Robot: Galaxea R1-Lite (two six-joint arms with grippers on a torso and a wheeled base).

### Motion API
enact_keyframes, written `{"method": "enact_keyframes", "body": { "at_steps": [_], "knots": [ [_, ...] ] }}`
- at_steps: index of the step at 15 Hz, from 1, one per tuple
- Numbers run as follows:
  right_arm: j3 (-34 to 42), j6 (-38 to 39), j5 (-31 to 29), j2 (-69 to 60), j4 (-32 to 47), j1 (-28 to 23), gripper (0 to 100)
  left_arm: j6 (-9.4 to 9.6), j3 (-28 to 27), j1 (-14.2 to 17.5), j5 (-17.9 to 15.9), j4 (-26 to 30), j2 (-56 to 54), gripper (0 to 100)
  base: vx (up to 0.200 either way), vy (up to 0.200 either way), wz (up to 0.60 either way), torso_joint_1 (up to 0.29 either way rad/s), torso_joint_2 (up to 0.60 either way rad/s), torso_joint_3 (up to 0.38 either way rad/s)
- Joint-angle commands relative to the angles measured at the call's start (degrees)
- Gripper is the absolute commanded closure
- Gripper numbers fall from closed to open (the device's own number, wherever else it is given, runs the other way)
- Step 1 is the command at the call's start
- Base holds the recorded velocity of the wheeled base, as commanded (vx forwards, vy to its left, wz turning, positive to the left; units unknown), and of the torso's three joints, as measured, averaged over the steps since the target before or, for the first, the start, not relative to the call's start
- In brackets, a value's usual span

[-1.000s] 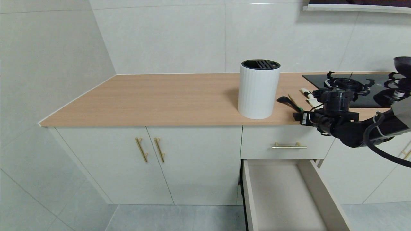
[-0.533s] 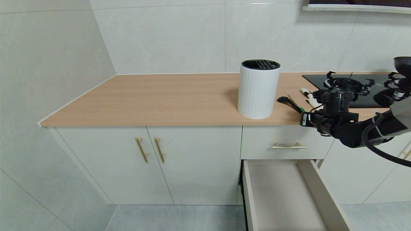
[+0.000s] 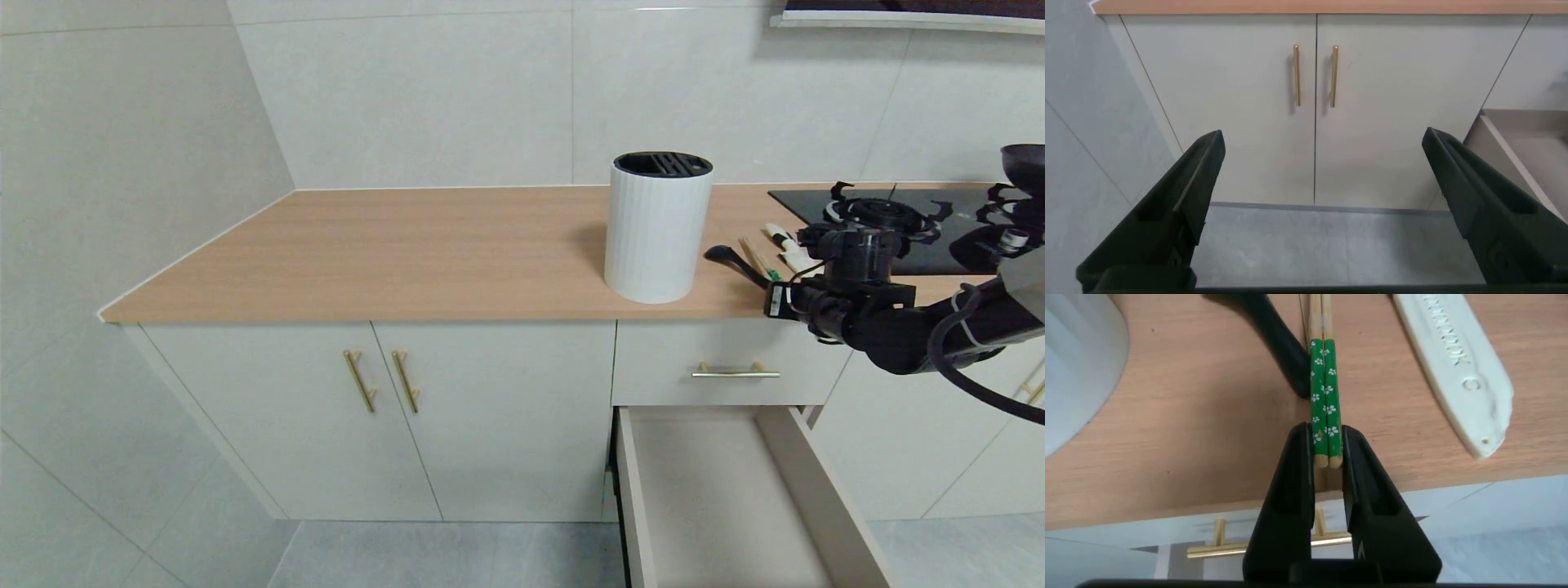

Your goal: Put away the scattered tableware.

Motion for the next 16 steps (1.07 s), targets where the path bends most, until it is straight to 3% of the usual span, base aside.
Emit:
{"method": "enact_keyframes", "body": {
  "at_steps": [1, 9, 16],
  "knots": [
    [0.38, 0.12, -0.04, -2.27, 0.19, -0.03, 100, -0.04, 0.00, 0.00, 0.02, -0.01, 0.02, 0, 0.000, 0.000, 0.00, 0.000, 0.00, 0.000],
    [4.25, 1.70, 2.43, -14.05, 6.78, 0.23, 100, -0.04, 0.00, 0.00, 0.02, -0.01, 0.02, 0, 0.000, 0.000, 0.00, 0.000, 0.00, 0.000],
    [5.92, 3.11, 9.46, -26.27, 24.62, 0.23, 100, -0.04, 0.00, 0.00, 0.02, -0.01, 0.02, 0, 0.000, 0.000, 0.00, 0.000, 0.00, 0.000]
  ]
}}
